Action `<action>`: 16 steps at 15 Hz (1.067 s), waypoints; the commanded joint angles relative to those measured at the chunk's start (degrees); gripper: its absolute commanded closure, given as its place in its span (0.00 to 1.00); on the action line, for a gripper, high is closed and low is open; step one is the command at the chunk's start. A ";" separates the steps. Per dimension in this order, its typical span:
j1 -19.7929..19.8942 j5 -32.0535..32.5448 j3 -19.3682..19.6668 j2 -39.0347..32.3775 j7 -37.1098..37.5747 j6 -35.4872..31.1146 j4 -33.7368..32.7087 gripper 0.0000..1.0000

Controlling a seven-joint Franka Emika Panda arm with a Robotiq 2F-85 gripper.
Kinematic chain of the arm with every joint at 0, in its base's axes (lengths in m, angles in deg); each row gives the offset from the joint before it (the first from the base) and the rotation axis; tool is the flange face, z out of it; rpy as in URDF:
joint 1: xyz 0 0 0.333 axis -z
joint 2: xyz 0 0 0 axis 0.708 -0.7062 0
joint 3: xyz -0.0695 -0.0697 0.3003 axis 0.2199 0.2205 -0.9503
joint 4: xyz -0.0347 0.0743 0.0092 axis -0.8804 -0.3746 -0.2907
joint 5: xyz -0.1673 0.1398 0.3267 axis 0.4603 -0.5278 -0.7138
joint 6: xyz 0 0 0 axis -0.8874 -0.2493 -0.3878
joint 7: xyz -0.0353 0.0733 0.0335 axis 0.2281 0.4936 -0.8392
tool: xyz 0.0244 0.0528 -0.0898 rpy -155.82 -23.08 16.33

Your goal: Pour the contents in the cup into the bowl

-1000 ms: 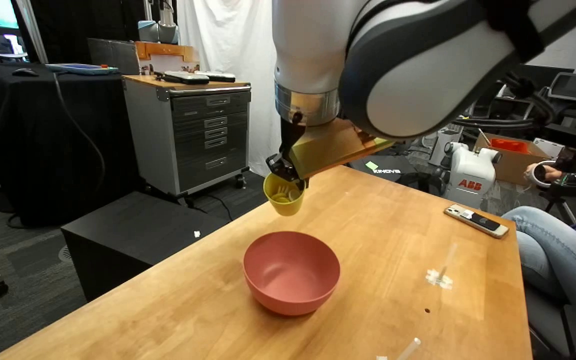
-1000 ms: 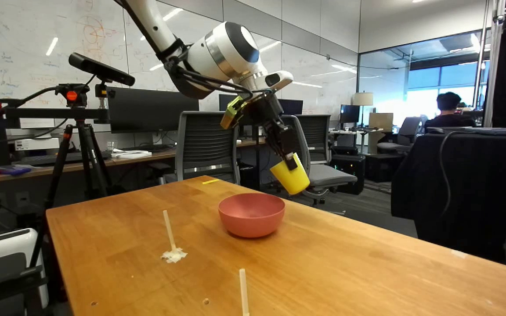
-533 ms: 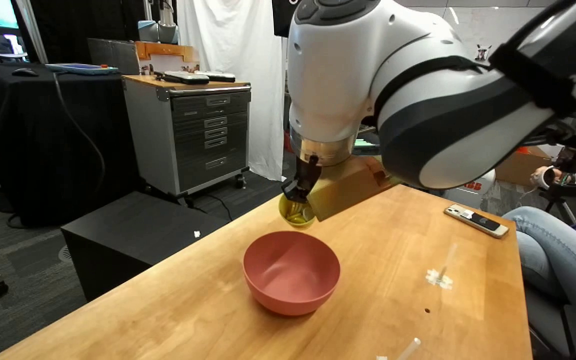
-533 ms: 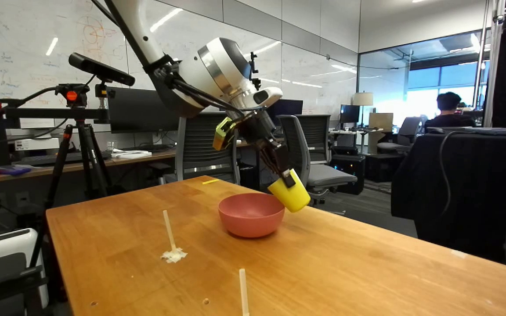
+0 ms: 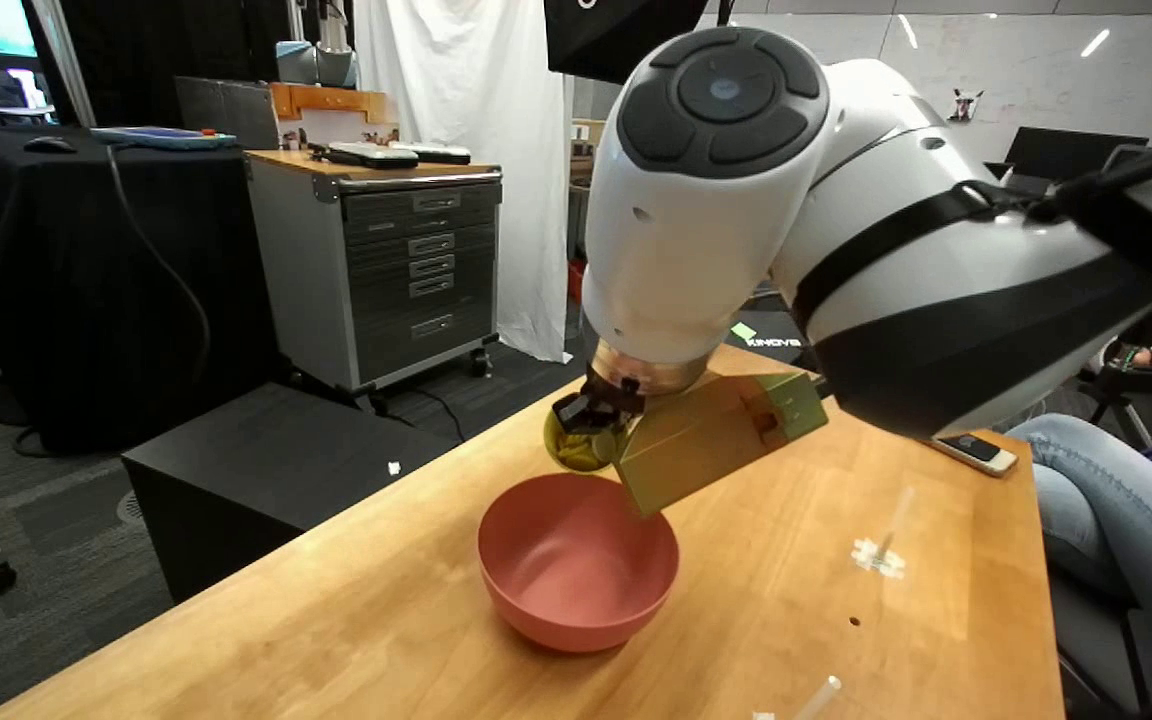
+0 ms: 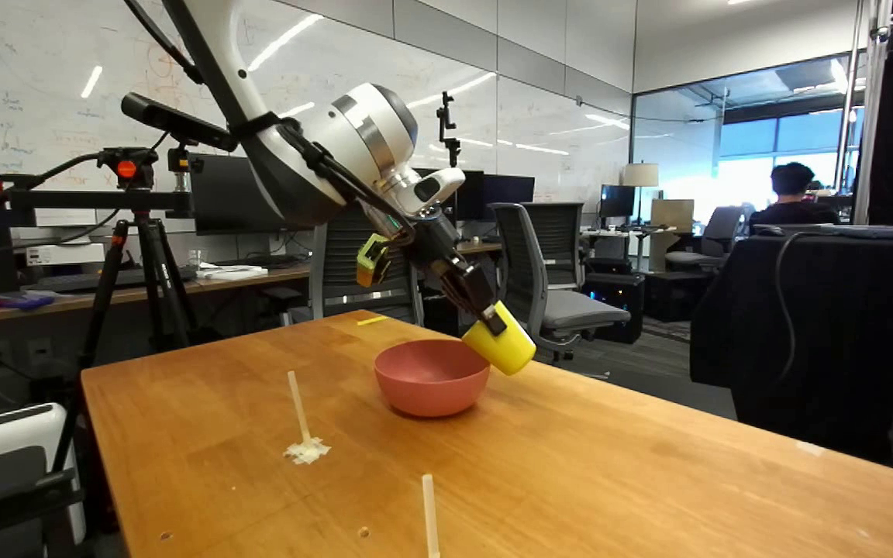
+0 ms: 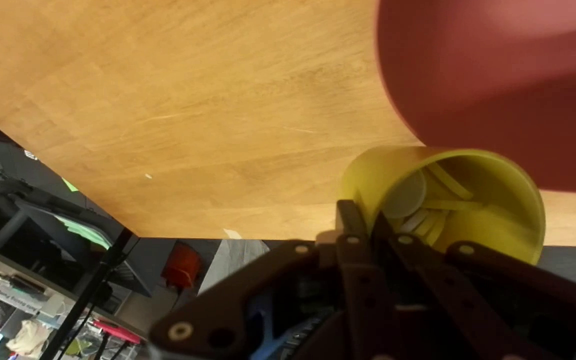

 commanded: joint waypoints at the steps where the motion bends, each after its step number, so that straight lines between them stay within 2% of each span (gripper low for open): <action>1: 0.51 9.06 -2.50 3.13 10.02 0.24 2.84 0.95; 10: 3.14 29.17 -9.59 6.86 30.88 2.64 6.75 0.95; 16: 6.15 36.74 -12.93 7.95 38.66 4.55 8.60 0.95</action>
